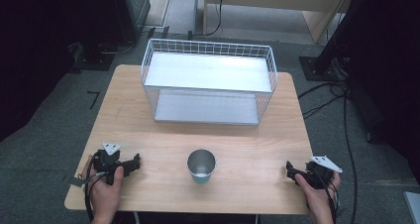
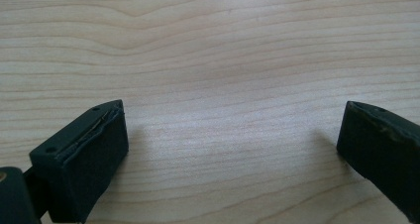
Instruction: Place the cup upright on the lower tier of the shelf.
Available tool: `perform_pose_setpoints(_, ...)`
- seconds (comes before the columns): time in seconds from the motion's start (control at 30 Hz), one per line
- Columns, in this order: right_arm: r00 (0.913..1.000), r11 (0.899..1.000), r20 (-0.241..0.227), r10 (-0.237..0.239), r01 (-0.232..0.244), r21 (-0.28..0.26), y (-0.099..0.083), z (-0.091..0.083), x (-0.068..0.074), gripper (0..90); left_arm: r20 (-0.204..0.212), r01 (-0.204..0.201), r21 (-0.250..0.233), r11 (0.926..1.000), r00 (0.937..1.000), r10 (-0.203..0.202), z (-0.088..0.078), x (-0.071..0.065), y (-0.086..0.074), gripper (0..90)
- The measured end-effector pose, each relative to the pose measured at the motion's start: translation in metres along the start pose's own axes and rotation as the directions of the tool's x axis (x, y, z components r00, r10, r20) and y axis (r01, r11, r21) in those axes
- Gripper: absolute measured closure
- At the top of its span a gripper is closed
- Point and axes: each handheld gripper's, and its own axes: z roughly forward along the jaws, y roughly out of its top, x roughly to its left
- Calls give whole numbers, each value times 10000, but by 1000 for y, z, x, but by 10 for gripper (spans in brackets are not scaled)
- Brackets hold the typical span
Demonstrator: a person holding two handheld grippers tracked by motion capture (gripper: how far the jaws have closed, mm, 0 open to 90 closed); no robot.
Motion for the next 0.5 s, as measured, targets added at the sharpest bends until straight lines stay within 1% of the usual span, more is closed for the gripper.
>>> perform_pose_setpoints(0.03,9999,9999,40,105,-106,45,0,0,0,0,2,2,0,10000,10000,-2,0,0,0,0)
perform_pose_setpoints(0.13,9999,9999,36,124,-124,6,0,0,-1,0,4,1,-1,10000,10000,-1,0,0,0,0)
perform_pose_setpoints(0.17,9995,9995,-11,306,-307,-67,0,-1,0,0,3,1,-1,10000,10000,-1,0,0,0,0)
perform_pose_setpoints(0.2,9995,9995,-11,306,-307,-67,0,-1,0,0,3,1,-1,10000,10000,-1,0,0,0,0)
perform_pose_setpoints(0.23,9987,9988,-198,472,-474,-118,0,-2,2,0,1,2,-2,10000,10000,-2,0,0,0,0)
perform_pose_setpoints(0.3,9985,9986,-249,491,-495,-158,1,-3,3,0,2,1,0,10000,10000,-1,0,0,0,0)
perform_pose_setpoints(0.37,9992,9993,-314,242,-251,-284,3,-6,10,0,-1,0,5,10000,10000,0,0,0,0,0)
perform_pose_setpoints(0.43,9992,9993,-354,157,-169,-325,3,-6,12,0,2,-2,3,10000,10000,2,0,0,0,0)
perform_pose_setpoints(0.5,9988,9994,-485,-19,3,-345,4,-7,19,0,1,0,2,10000,10000,0,0,0,0,0)
